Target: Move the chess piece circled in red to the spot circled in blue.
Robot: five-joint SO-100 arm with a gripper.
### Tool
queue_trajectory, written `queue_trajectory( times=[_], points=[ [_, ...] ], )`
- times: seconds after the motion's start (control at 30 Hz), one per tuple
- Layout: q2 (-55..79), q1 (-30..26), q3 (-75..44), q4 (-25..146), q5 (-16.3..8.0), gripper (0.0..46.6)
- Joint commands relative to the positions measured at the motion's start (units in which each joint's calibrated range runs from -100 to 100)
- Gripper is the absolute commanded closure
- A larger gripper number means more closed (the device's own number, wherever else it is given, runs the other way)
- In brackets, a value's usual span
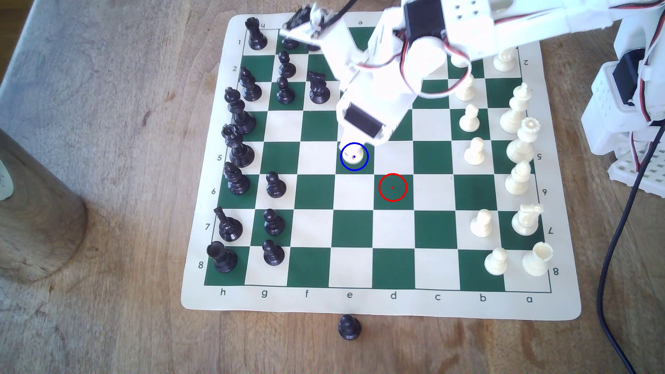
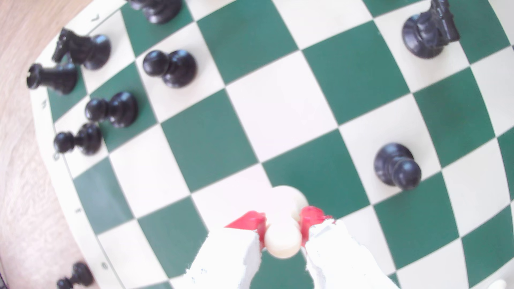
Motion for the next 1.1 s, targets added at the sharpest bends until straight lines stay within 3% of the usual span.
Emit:
queue_trajectory(
  times=[0.0,1.0,1.03,1.07],
  points=[
    [0.1,0.4,-4.1,-1.9,0.4,46.1],
    [4.4,2.9,-4.8,-3.6,2.4,45.6],
    [4.7,2.9,-4.7,-3.6,2.4,39.5],
    [4.7,2.9,-4.6,-3.6,2.4,36.9]
  ],
)
